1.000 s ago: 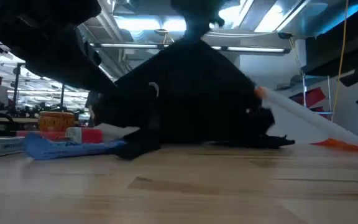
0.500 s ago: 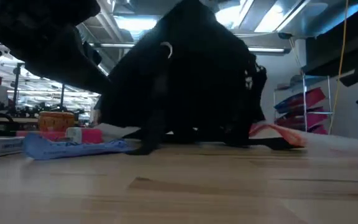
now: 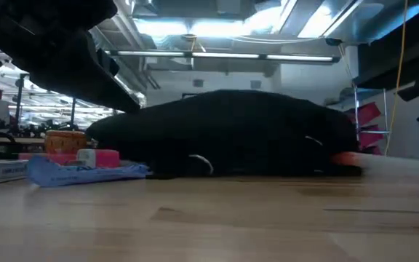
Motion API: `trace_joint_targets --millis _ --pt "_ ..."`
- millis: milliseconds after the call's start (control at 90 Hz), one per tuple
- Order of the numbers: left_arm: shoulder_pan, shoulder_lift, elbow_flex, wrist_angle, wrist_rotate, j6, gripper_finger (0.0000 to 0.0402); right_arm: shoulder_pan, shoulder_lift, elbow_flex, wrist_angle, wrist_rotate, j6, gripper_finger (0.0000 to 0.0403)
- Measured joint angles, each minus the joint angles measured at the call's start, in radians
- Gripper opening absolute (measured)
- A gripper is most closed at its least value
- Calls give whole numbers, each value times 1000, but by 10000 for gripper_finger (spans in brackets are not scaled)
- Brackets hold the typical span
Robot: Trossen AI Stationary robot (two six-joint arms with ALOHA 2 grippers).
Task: Unpack backpack
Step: Move the black backpack to the center of the table
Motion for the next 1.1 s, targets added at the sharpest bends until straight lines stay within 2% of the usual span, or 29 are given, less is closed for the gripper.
trace_joint_targets --millis 89,144,267,389,544,622,856,967,1100 --pt "0 0 0 0 0 1 0 48 29 -42 -65 3 3 10" --pt "0 0 0 0 0 1 0 88 48 -83 -39 -20 4 21" --pt "0 0 0 0 -3 5 0 185 95 -150 6 -63 -76 67" --pt "0 0 0 0 -3 6 0 271 152 -221 7 -10 -121 147" --pt "0 0 0 0 -3 8 0 340 206 -335 43 107 -132 273" --pt "0 0 0 0 -3 8 0 358 232 -406 66 139 -131 315" --pt "0 0 0 0 -3 8 0 366 269 -631 223 119 -104 327" --pt "3 0 0 0 -3 10 0 349 276 -729 304 153 -105 335" --pt "3 0 0 0 -3 8 0 312 275 -819 398 86 -104 339"
